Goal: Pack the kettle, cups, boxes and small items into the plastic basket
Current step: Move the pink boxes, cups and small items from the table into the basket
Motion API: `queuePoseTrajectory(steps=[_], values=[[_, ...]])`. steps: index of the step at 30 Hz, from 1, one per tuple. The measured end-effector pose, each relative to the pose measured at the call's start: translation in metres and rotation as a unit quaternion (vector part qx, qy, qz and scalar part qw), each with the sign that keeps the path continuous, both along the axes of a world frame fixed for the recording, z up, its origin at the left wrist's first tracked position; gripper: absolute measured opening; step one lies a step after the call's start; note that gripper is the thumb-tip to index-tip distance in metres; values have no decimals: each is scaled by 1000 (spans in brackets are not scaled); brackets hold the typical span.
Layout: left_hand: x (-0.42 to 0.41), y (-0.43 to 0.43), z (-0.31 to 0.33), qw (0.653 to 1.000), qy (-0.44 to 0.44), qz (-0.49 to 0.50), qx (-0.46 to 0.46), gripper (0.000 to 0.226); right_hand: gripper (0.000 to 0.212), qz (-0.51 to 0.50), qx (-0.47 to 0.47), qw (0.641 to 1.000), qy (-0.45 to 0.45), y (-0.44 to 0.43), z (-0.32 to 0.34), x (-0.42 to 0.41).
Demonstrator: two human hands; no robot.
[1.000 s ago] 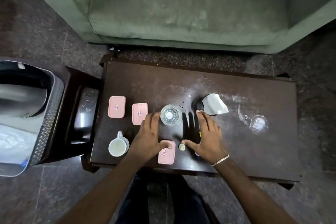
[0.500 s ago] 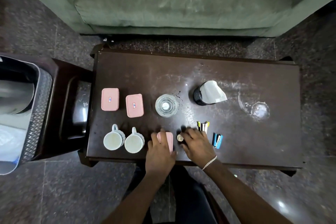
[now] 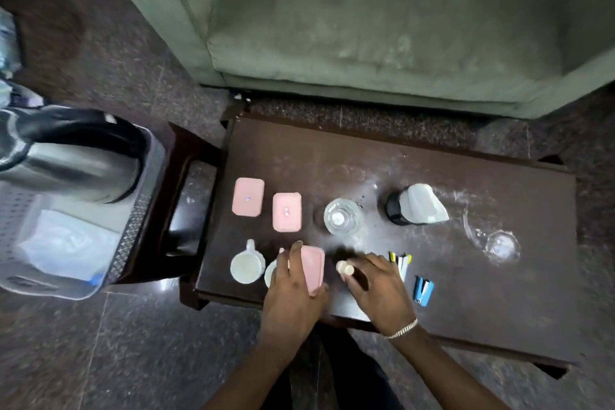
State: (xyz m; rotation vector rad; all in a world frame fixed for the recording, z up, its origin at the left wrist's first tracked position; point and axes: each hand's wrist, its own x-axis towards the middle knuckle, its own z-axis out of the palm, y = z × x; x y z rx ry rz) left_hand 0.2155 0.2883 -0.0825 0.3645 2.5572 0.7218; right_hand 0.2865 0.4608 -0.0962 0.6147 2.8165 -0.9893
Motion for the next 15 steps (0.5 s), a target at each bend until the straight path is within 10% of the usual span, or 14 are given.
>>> queuePoseTrajectory(steps=[15], values=[[-122,-235,88,965,68,252,13,94,9,86,-178,975,100,-196,84,-184]])
